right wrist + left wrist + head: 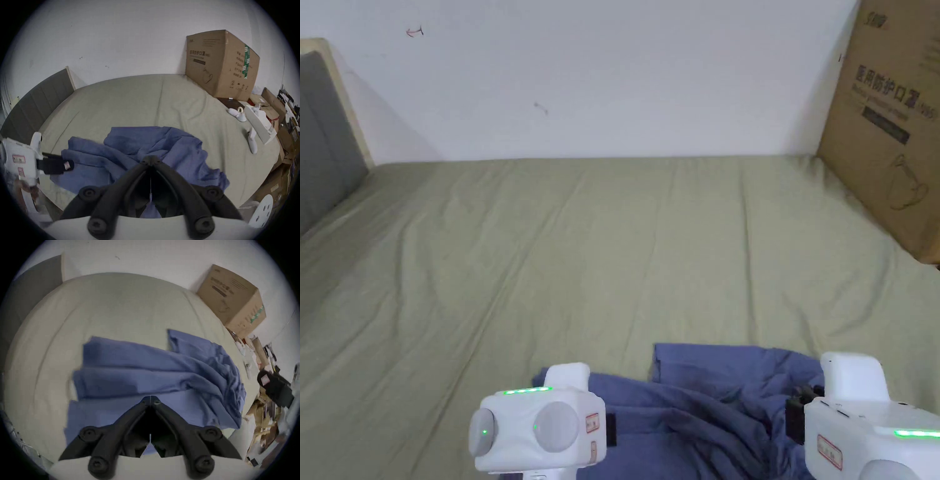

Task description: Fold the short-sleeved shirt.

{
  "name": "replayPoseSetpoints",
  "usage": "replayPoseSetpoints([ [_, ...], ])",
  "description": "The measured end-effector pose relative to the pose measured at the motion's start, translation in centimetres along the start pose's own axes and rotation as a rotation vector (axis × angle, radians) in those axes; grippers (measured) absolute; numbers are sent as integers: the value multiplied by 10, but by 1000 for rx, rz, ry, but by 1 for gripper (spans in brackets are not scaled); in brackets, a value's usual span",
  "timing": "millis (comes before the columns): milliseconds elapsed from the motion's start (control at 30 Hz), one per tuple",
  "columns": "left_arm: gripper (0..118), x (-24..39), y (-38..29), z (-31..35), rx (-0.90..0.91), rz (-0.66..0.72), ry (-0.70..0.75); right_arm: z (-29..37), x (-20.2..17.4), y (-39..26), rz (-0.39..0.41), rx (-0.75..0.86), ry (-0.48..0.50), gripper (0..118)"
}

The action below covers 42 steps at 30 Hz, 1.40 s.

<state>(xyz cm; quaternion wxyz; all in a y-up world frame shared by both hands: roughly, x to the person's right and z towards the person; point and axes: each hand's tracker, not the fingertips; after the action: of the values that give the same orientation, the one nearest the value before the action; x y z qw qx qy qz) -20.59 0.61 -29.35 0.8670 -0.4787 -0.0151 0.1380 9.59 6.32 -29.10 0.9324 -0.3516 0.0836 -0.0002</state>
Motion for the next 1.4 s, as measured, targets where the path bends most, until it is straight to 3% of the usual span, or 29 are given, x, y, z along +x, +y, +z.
replayPoseSetpoints([
  [100, 2, -26, 35, -5, 49, 38, 27, -14, -6, 5, 10, -17, 14, 0],
  [133, 16, -34, 47, -10, 68, 42, 62, -18, -7, 7, 11, -21, 16, 0],
  [200, 78, -45, 74, -22, 55, 56, 145, -24, -8, 9, 8, -29, 23, 0],
  [233, 97, -52, 85, -33, 40, 61, 184, -27, -7, 9, 5, -34, 27, 0],
  [267, 103, -56, 93, -41, 34, 65, 187, -30, -7, 9, 2, -38, 26, 0],
  [367, 99, -67, 99, -70, -33, 66, 194, -45, -3, 8, 12, -76, 15, 0],
  [433, 82, -72, 93, -88, -88, 69, 171, -50, -1, 7, 25, -92, 4, 0],
  [467, 80, -70, 88, -95, -87, 61, 215, -51, 1, 7, 27, -93, 3, 0],
  [500, 69, -68, 85, -93, -42, 27, 226, -52, 2, 7, 26, -96, 3, 0],
  [533, 46, -61, 86, -86, -28, 13, 237, -53, 4, 6, 23, -100, 5, 0],
  [567, 10, -55, 84, -77, -9, -24, 248, -55, 7, 6, 21, -103, 8, 0],
  [633, 5, -47, 85, -69, 4, -73, 308, -63, 12, 7, 12, -119, 13, 0],
  [733, 5, -50, 85, -60, -2, -74, 266, -73, 25, 17, -6, -128, 27, 0],
  [833, 5, -59, 89, -45, 12, 1, 201, -90, 46, 45, -39, -143, 121, 0],
  [867, 5, -60, 90, -39, 21, 17, 189, -99, 49, 57, -3, -161, 118, 6],
  [900, 5, -61, 91, -34, 36, 19, 180, -110, 49, 70, 54, -182, 107, 20],
  [933, 5, -60, 91, -27, 60, 46, 161, -123, 50, 83, 108, -183, 83, 42],
  [967, 5, -58, 91, -21, 84, 64, 139, -139, 52, 93, 153, -205, 90, 79],
  [1000, 5, -56, 90, -16, 104, 52, 120, -155, 54, 101, 175, -225, 100, 97],
  [1033, 5, -52, 90, -13, 106, 22, 126, -172, 58, 105, 188, -239, 104, 100],
  [1100, 5, -45, 91, -12, 105, -11, 161, -206, 58, 111, 223, -347, 45, 100],
  [1167, 5, -46, 91, -13, 105, -13, 148, -234, 63, 108, 227, -400, 58, 99],
  [1200, 5, -48, 91, -16, 103, -8, 144, -245, 65, 104, 219, -439, 56, 96],
  [1267, 5, -51, 92, -21, 90, -9, 155, -258, 73, 94, 191, -530, 40, 77],
  [1300, 5, -53, 91, -23, 81, -3, 160, -253, 75, 95, 134, -483, 96, 75],
  [1333, 5, -54, 90, -23, 76, 0, 158, -246, 75, 99, 124, -446, 69, 65],
  [1400, 5, -54, 89, -25, 75, 2, 156, -237, 72, 102, 153, -441, 67, 7],
])
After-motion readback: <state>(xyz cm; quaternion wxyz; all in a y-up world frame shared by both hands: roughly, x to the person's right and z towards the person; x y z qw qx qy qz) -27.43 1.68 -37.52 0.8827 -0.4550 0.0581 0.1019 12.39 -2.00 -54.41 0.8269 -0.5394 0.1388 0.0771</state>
